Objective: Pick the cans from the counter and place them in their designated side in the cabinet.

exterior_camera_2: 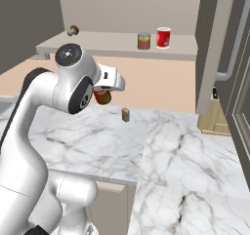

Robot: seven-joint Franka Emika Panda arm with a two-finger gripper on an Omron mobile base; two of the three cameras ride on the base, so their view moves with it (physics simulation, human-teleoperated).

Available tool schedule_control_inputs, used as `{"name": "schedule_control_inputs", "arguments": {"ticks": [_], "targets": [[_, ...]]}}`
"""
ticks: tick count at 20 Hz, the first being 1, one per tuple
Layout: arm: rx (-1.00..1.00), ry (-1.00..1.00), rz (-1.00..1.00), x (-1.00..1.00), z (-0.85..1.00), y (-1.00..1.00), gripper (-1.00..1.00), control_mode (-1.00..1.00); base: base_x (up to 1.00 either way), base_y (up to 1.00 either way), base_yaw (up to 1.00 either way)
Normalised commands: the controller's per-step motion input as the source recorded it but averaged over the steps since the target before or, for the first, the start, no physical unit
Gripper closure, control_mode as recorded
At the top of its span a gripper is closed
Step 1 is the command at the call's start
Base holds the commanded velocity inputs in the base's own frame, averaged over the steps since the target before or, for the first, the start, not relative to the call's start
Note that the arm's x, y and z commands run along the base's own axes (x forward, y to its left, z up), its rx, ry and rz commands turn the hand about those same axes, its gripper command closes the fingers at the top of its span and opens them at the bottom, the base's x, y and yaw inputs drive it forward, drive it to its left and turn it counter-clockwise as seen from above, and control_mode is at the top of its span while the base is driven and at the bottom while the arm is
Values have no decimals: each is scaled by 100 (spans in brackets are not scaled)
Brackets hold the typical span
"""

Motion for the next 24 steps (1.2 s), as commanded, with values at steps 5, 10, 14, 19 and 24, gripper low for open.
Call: {"name": "schedule_control_inputs", "arguments": {"ticks": [5, 10, 14, 19, 24], "targets": [[-1, -6, 0, 0, 27, 0, 100, -100, 0, 0, 0], [-1, -7, 0, 4, 19, 0, 100, -100, 0, 0, 0], [-1, -9, 0, 8, 17, 0, 100, -100, 0, 0, 0], [-1, -8, 0, 7, 19, 0, 100, -100, 0, 0, 0], [-1, -7, 0, 0, 30, 0, 100, -100, 0, 0, 0]]}}
